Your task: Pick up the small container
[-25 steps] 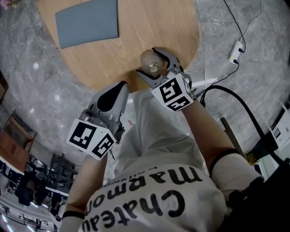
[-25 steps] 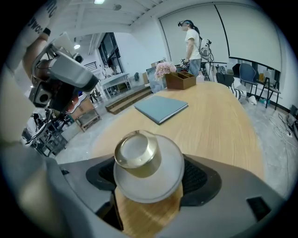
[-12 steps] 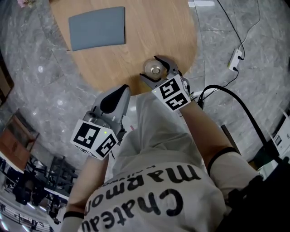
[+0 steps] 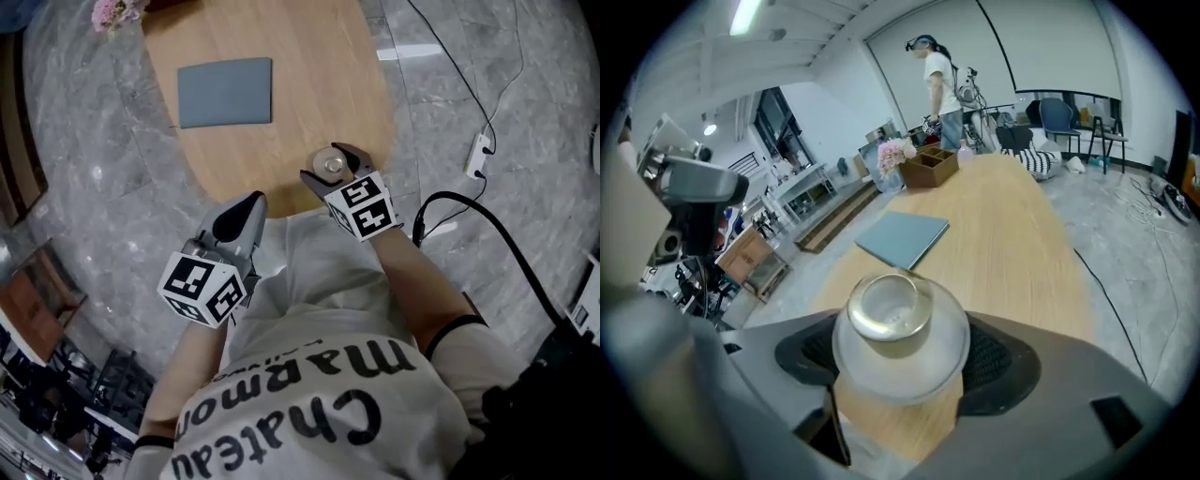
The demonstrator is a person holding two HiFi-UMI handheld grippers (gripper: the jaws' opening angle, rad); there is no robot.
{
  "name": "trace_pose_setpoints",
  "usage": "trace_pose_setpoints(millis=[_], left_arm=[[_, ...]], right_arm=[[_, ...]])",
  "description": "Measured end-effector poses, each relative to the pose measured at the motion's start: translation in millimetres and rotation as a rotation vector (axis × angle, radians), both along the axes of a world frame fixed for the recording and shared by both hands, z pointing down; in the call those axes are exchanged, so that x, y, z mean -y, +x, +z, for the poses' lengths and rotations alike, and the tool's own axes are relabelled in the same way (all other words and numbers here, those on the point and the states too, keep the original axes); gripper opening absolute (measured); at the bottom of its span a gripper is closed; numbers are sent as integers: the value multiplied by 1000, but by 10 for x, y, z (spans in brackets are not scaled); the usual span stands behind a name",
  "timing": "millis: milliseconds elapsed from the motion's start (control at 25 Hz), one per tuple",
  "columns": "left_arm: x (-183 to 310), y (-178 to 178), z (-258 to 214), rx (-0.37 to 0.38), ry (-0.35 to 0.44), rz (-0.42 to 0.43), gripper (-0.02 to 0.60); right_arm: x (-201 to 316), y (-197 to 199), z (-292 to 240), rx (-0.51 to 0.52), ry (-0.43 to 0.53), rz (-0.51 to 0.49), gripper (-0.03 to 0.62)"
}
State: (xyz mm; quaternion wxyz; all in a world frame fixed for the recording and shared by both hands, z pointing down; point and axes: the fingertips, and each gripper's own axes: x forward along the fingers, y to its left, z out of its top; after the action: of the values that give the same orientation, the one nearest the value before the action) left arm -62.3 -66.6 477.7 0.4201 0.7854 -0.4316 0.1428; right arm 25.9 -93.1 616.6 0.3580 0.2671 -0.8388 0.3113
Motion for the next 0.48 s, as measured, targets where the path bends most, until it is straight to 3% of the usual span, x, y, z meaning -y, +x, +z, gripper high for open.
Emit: trace_pose_setpoints(millis=[480], left_arm=[[236,-231,-895,47,204,-76,14]], right_arm=[[612,107,-1394,96,182,123,334]])
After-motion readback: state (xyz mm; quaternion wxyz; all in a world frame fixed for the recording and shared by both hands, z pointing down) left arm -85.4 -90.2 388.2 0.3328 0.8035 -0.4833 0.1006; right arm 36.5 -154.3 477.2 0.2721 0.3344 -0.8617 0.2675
